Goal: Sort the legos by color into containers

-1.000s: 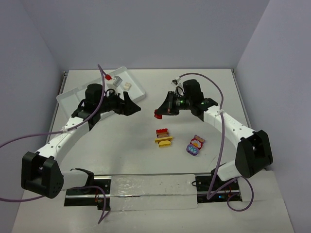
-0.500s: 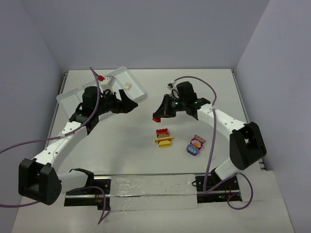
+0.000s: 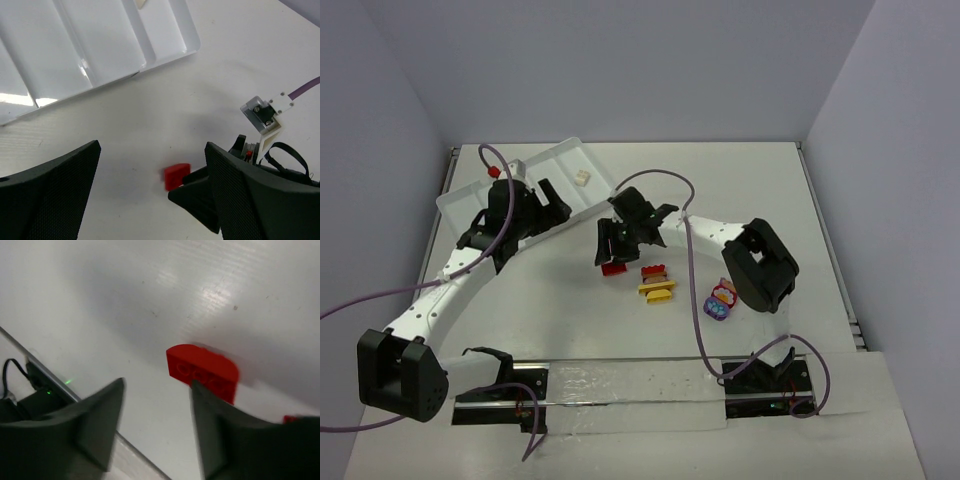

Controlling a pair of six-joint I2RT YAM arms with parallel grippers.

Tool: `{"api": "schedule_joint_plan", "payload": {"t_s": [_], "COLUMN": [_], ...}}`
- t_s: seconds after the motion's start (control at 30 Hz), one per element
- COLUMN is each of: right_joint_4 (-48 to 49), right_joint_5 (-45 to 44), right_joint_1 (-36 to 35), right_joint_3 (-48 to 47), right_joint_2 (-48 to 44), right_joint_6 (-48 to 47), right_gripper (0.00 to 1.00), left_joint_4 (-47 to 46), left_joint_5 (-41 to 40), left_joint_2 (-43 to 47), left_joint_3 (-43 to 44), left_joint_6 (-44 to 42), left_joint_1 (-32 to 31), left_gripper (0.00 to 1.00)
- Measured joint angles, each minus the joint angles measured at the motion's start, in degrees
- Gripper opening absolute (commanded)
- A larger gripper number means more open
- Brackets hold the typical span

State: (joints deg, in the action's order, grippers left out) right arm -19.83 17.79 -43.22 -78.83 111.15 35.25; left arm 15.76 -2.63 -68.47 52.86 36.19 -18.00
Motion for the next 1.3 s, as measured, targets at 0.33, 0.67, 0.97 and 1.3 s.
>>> {"api": "schedule_joint_plan", "payload": {"t_s": [0.33,0.67,0.97,1.3], "right_joint_4": [-2.6,-4.1,-9.4,-10.4], "right_joint_5": [-4.3,-15.8,-22.2,-22.6], "right_joint_1": [-0.8,20.9,27.0,27.0], "right_joint_3": [0.2,19.8,23.3,23.3], "right_joint_2": [-4.2,-37.6,-45.6,-44.8], "right_joint_6": [-2.0,-2.7,-4.7,-5.1], "right_gripper": [0.77,0.81,0.88,0.88], "left_joint_4": [4.2,7.7,9.1,9.6], "left_joint_5": [-0.3,-5.5,-2.4,-2.1], "left_joint_2": [-3.3,-17.1,-31.0,-33.8], "left_joint_3": [3.7,9.1,9.9,10.1], "left_joint_6": [-1.2,-8.0,-14.7,-17.3], "left_joint_1": [-0.3,-17.2,-24.3,-26.9], "left_gripper": [0.92,0.92,0.86,0.77]}}
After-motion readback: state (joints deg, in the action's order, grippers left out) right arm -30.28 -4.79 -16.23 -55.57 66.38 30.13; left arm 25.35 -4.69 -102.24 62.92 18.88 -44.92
